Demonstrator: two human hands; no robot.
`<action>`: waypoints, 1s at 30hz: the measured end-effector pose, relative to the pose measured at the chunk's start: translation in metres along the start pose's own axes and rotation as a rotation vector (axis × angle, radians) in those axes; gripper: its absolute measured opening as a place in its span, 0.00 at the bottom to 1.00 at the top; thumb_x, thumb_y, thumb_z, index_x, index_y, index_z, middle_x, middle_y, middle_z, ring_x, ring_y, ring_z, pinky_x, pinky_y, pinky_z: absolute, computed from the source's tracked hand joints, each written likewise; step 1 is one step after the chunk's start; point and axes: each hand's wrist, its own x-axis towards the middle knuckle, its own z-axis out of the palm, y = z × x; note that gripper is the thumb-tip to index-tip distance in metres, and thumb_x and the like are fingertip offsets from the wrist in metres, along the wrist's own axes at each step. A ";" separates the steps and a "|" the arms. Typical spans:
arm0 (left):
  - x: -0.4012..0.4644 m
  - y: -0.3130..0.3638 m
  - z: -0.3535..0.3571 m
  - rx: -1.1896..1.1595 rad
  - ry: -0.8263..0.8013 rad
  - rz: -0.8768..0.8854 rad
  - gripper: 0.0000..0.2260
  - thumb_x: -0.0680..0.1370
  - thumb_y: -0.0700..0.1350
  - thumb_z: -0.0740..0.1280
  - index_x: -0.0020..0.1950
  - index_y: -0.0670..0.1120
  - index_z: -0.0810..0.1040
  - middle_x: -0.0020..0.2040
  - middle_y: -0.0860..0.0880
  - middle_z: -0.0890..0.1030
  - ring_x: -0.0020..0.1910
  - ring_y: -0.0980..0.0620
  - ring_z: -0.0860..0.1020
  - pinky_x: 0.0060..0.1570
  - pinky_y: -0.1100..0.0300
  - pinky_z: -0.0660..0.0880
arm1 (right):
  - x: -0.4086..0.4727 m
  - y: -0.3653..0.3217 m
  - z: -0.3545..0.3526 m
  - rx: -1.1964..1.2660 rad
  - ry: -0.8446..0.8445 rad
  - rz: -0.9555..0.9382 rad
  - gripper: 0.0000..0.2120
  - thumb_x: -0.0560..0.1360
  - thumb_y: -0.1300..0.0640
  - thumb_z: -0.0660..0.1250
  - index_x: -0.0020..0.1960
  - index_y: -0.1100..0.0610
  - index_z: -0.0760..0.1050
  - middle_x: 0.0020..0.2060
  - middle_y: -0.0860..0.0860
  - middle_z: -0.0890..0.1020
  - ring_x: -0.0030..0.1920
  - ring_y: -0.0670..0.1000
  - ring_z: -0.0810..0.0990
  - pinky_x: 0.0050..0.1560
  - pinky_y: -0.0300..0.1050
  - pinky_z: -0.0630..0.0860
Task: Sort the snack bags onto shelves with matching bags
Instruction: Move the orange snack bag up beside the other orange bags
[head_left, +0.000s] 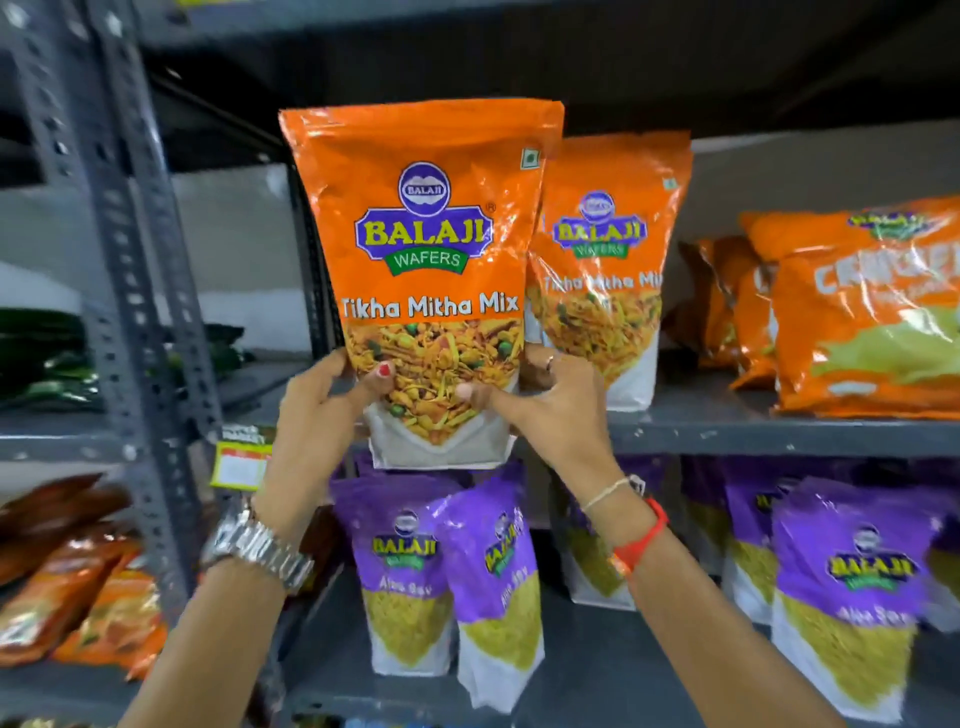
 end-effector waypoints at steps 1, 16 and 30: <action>0.010 0.004 -0.004 -0.004 -0.005 0.000 0.03 0.74 0.43 0.67 0.44 0.51 0.79 0.44 0.50 0.82 0.43 0.47 0.80 0.43 0.50 0.79 | 0.011 -0.001 0.007 -0.012 0.002 -0.005 0.18 0.58 0.47 0.80 0.37 0.60 0.81 0.33 0.62 0.84 0.31 0.47 0.73 0.33 0.53 0.76; 0.097 -0.011 -0.023 0.054 0.039 -0.226 0.08 0.77 0.44 0.63 0.53 0.42 0.76 0.50 0.42 0.81 0.46 0.43 0.79 0.50 0.45 0.77 | 0.085 0.023 0.075 -0.035 -0.092 0.167 0.20 0.61 0.49 0.80 0.44 0.63 0.81 0.42 0.58 0.87 0.45 0.56 0.85 0.45 0.53 0.83; 0.102 -0.034 -0.023 0.077 0.062 -0.223 0.07 0.76 0.46 0.63 0.53 0.45 0.74 0.51 0.45 0.79 0.44 0.50 0.77 0.47 0.51 0.76 | 0.087 0.045 0.089 -0.056 -0.124 0.178 0.22 0.63 0.47 0.78 0.47 0.63 0.79 0.44 0.61 0.86 0.47 0.58 0.84 0.48 0.54 0.82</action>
